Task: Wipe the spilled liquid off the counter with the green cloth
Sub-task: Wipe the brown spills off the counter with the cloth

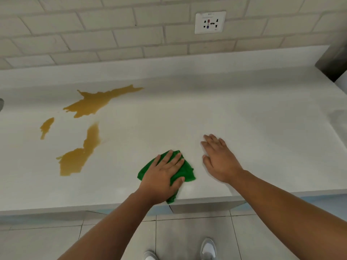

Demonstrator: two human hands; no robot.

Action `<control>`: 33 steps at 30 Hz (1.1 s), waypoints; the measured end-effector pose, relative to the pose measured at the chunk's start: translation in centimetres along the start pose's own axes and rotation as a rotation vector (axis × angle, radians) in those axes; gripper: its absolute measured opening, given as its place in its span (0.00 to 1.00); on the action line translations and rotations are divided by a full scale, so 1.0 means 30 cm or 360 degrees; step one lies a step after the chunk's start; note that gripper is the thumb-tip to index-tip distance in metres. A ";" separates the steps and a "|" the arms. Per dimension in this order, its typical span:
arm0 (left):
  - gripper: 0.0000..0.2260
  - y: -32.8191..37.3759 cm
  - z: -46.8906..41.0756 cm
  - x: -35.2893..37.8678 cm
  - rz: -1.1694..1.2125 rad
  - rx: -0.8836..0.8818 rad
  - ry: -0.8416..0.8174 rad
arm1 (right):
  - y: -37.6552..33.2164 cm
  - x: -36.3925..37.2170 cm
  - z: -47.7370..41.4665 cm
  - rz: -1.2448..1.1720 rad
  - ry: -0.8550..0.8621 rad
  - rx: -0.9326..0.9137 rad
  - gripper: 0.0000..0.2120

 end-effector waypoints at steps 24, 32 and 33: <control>0.26 0.072 0.076 0.010 0.0034 -0.0066 0.0027 | 0.030 -0.004 0.028 -0.0120 -0.0010 -0.0141 0.36; 0.25 -0.265 -0.050 -0.027 0.0059 -0.0946 0.0003 | 0.038 0.006 0.026 -0.0122 -0.0035 -0.0142 0.31; 0.25 -0.229 -0.092 -0.035 0.0052 -0.0964 0.0024 | 0.039 0.005 0.026 -0.0122 -0.0034 -0.0142 0.31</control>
Point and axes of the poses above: each hand's wrist, its own z-axis away from the middle knuckle, its own x-axis out of the palm, y = z × x, the point moved 10 cm from there along -z, towards the middle knuckle, and after that the axes turned 7 degrees about -z, right-handed, at the moved point
